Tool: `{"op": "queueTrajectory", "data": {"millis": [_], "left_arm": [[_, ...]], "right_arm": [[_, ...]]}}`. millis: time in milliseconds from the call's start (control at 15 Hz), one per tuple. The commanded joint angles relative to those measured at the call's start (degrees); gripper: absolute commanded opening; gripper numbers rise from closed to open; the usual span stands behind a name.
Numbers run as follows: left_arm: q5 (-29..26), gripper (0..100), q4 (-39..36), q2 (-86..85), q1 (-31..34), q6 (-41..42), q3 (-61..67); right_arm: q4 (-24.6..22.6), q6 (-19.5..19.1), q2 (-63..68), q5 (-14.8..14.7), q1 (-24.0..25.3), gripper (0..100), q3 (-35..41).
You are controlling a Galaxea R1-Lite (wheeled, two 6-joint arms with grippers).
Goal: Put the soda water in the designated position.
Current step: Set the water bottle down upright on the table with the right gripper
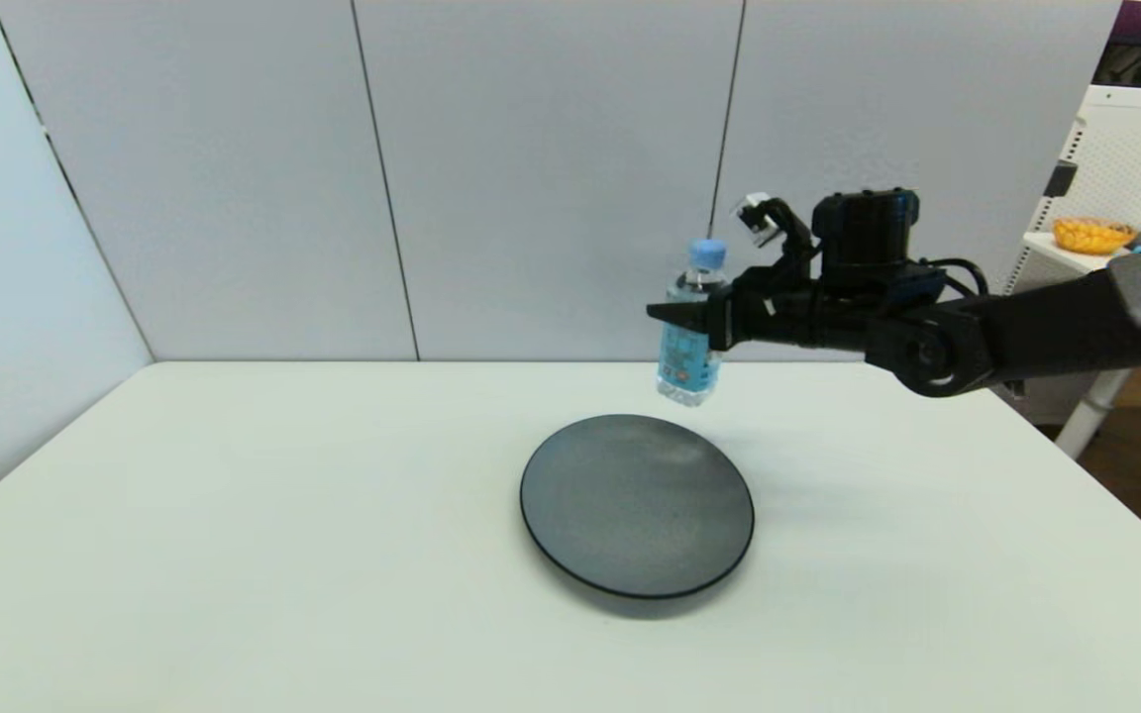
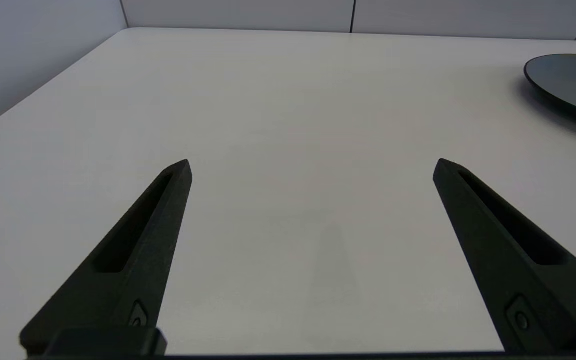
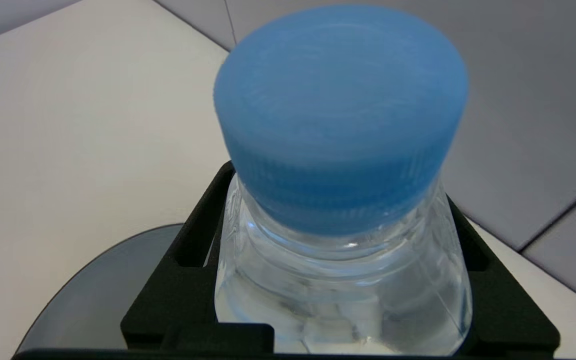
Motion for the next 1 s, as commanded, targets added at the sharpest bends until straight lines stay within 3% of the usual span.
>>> {"op": "queueTrajectory", "data": {"millis": [67, 1000], "left_arm": [[0.0, 100, 0.0, 0.0, 0.0, 0.0, 0.0], [0.0, 100, 0.0, 0.0, 0.0, 0.0, 0.0]], "right_arm": [[2.9, 0.0, 5.4, 0.2, 0.7, 0, -7.4], [1.9, -0.4, 15.8, -0.2, 3.1, 0, -18.9]]}}
